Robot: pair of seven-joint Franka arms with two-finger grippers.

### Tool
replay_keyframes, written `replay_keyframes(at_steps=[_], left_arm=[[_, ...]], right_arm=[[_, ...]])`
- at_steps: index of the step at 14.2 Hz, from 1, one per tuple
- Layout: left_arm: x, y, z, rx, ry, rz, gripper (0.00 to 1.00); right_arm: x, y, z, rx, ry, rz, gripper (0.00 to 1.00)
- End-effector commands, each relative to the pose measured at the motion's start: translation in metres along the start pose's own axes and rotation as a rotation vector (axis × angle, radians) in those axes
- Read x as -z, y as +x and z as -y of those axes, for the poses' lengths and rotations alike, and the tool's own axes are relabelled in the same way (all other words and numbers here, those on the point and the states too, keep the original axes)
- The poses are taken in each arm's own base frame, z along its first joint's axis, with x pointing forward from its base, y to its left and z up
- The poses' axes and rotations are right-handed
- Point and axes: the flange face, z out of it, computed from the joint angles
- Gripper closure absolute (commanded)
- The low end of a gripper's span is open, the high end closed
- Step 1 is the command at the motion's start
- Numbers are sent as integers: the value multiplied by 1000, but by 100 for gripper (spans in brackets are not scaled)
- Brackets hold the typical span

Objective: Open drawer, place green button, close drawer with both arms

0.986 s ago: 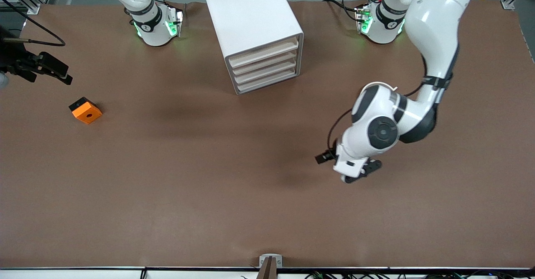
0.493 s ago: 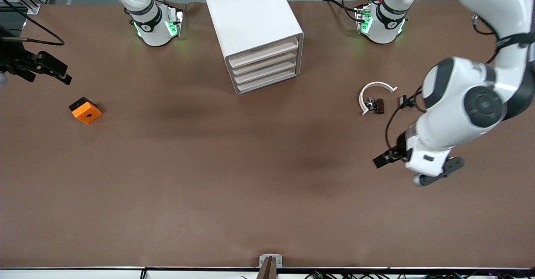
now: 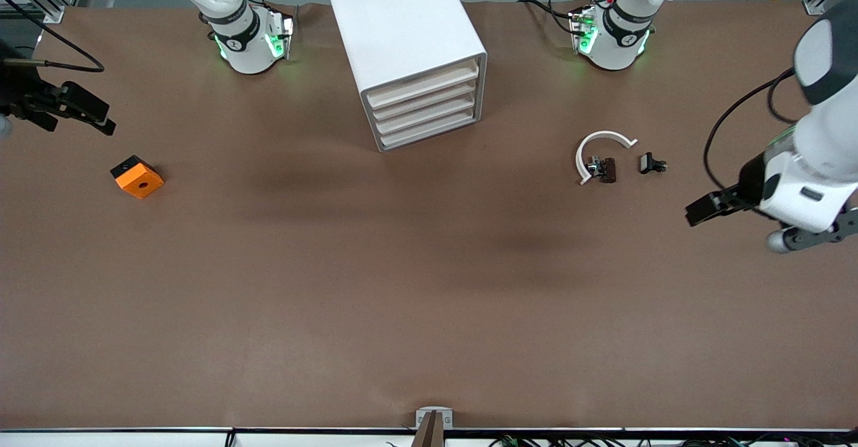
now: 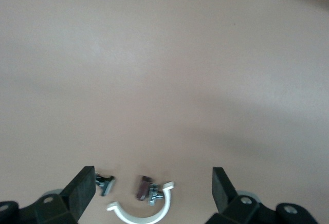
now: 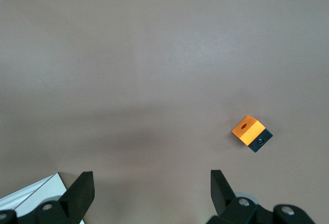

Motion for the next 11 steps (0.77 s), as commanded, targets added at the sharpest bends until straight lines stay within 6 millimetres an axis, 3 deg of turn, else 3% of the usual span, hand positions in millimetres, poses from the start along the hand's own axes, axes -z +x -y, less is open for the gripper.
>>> replay_keyframes(at_steps=[1,4,5,11], left_arm=[[31,-23,25,-84,34,-1,0],[54,-53,25,-114,47,40,0],[59,-63,34,-101,36,41,0],[67,-119,36,-142,4,37,0]], right_arm=[[7,-2,-7,-11,-7,-10,0],[7,-2,-5,-10,-5,-12,0],[6,-2,-5,-10,-5,-10,0],[12,-2,-7,-13,-3,-22,0]])
